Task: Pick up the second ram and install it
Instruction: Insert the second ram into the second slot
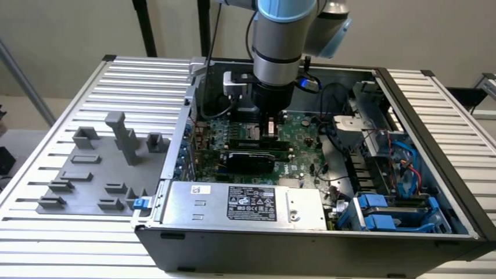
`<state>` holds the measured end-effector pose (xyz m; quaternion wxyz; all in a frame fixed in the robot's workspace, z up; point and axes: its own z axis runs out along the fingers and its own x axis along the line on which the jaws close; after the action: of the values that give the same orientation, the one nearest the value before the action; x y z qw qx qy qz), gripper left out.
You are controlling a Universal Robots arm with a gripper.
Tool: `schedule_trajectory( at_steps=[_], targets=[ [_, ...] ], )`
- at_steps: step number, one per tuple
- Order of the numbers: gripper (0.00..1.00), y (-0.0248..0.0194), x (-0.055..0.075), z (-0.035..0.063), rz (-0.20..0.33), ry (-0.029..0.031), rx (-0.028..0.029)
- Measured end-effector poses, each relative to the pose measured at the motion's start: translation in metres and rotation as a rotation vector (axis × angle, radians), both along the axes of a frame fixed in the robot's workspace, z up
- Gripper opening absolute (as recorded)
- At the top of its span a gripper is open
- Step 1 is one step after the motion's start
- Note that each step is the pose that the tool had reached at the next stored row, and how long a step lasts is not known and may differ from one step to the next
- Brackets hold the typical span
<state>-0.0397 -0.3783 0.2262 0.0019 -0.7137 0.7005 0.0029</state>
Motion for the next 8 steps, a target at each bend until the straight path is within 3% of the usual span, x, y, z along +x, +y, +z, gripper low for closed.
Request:
schedule_trajectory(
  at_steps=[8],
  targets=[
    [0.14,0.0001,0.0,-0.0005,0.0,0.0001,0.0074]
  ],
)
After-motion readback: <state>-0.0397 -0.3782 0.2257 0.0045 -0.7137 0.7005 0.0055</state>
